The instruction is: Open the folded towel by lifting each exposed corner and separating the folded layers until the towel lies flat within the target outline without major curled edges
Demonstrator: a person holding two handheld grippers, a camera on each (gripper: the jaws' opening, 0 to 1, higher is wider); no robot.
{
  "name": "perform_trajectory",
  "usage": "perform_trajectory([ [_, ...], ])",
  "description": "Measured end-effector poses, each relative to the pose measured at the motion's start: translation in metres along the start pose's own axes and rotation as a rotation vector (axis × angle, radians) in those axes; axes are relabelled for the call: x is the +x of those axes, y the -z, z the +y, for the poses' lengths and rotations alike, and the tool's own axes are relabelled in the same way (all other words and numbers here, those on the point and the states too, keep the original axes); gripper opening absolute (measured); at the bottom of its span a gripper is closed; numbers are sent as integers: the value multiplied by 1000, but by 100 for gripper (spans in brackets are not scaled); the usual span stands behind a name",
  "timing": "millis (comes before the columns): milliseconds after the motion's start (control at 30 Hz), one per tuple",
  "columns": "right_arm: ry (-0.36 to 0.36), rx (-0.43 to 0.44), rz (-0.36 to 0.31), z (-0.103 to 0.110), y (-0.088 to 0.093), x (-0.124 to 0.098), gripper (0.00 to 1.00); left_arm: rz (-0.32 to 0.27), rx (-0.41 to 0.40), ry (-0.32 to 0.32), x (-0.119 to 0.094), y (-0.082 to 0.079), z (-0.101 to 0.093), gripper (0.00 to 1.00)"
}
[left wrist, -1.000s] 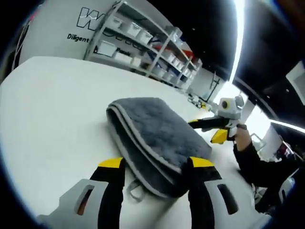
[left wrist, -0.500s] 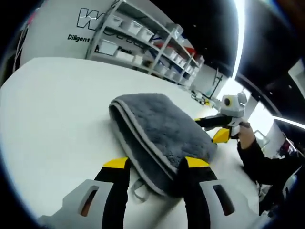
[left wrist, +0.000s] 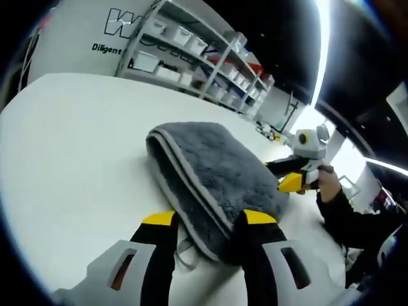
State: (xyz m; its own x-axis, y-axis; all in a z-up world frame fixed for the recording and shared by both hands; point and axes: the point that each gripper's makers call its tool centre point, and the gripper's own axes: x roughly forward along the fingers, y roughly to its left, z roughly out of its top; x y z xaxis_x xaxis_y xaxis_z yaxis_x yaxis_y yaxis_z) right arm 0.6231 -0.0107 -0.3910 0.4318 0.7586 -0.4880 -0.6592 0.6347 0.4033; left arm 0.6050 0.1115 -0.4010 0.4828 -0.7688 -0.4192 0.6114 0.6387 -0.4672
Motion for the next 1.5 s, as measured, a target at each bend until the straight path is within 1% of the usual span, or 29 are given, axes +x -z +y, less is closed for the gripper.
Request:
perform_trajectory([
  [67,-9,6,3,1,0,1,53,0,1,0,1,-4,5,37],
  [133,-12,9,5,3,2,2,52,0,5,-2,2,-5,7,35],
  [233,-21,17,11,4,3,3,47,0,11,-8,1,-6,9,31],
  [300,-25,23,10,3,1,5,46,4,27,-23,3,-7,12,29],
  [400,-23,25,12,-2,-1,7,45,1,32,-19,4,-9,12,26],
  [433,-27,30,11,-2,-2,8,43,-1,36,-17,4,-10,13,25],
  [533,-54,47,10,2,-4,7,35,-10,37,-9,3,-14,16,22],
  [633,-54,41,7,5,-2,7,34,-10,34,-3,4,-16,17,20],
  [800,-64,60,5,5,-2,8,31,-9,24,0,4,-19,21,18],
  [833,-65,60,5,6,-2,8,31,-8,19,3,4,-24,27,18],
  [900,-66,61,2,6,-3,8,29,-6,10,7,4,-27,30,16],
  [1067,-70,61,-17,5,-8,7,23,-4,-11,16,3,-24,23,13],
  [1100,-71,62,-18,6,-7,7,23,-4,-19,21,4,-21,18,13],
  [1267,-80,53,-18,9,-4,7,23,-5,-37,28,4,-23,23,12],
  [1367,-82,49,-17,10,-4,7,23,-8,-34,27,4,-16,12,12],
  [1500,-86,46,-14,16,2,7,21,-10,-31,24,4,-14,10,11],
])
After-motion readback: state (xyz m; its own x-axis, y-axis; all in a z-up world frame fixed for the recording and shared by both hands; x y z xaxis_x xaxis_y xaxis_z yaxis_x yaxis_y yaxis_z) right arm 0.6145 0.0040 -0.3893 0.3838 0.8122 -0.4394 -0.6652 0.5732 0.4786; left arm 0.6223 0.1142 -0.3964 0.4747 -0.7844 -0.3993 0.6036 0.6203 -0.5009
